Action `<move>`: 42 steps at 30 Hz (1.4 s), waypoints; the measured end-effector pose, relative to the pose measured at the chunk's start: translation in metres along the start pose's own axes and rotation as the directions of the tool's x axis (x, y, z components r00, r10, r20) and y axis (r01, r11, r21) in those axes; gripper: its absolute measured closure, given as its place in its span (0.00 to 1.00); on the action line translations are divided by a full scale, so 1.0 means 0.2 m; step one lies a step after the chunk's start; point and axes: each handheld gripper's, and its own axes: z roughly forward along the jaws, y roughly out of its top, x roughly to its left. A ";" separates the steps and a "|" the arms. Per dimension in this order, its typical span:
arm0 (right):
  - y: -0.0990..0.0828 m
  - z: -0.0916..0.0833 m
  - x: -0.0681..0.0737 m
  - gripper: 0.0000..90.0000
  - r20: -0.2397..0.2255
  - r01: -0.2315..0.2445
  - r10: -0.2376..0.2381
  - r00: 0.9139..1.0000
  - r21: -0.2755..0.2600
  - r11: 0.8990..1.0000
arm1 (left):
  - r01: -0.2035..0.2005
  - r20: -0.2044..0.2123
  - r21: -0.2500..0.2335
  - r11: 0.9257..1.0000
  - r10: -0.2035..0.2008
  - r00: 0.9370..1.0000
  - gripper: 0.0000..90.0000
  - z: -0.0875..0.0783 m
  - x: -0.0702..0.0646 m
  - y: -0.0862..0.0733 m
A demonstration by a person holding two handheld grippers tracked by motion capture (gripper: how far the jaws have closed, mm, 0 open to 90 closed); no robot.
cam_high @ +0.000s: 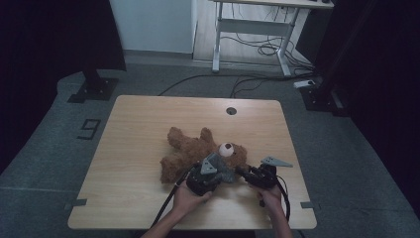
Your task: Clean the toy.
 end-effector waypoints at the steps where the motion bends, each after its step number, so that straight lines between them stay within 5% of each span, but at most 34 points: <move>1: 0.00 0.00 0.00 0.66 -0.003 -0.001 0.001 1.000 -0.002 1.000 | 0.002 0.002 -0.018 1.000 -0.002 1.000 0.85 -0.02 0.00 0.02; 8: 0.00 0.00 0.00 0.66 -0.006 -0.002 0.002 1.000 -0.004 1.000 | -0.020 -0.013 -0.096 0.995 0.019 1.000 0.85 -0.06 -0.02 0.21; 12: 0.00 0.00 -0.01 0.66 -0.008 -0.001 0.001 1.000 -0.005 1.000 | -0.001 -0.018 -0.073 0.997 0.000 1.000 0.85 0.02 -0.01 0.25; 16: 0.00 0.00 -0.01 0.66 -0.005 -0.002 0.002 1.000 0.001 1.000 | 0.011 -0.006 -0.035 0.999 -0.012 1.000 0.86 0.12 -0.01 0.19; 20: 0.00 0.00 -0.01 0.67 -0.003 -0.004 0.004 1.000 0.013 1.000 | 0.021 0.004 -0.049 0.999 -0.021 1.000 0.86 0.12 -0.02 0.15; 26: 0.00 0.00 -0.01 0.67 -0.004 -0.003 0.003 1.000 0.018 1.000 | 0.021 0.028 -0.008 1.000 -0.021 0.999 0.86 0.12 -0.03 0.08; 29: 0.00 0.00 -0.01 0.67 -0.004 -0.006 0.006 1.000 0.015 1.000 | 0.039 0.064 0.048 0.998 -0.042 0.997 0.86 0.14 -0.01 0.04; 34: 0.00 0.00 -0.01 0.67 -0.010 -0.007 0.007 1.000 0.014 1.000 | 0.016 0.060 0.103 0.995 -0.022 0.998 0.86 0.16 -0.02 0.00; 38: -0.01 -0.01 -0.02 0.67 -0.018 0.002 -0.002 1.000 0.010 1.000 | 0.020 0.072 0.097 0.995 -0.027 0.997 0.86 0.12 -0.02 0.00; 42: -0.01 -0.01 -0.02 0.67 -0.029 -0.002 0.002 1.000 0.004 1.000 | 0.051 0.058 -0.025 0.998 -0.050 0.997 0.86 -0.08 0.07 0.10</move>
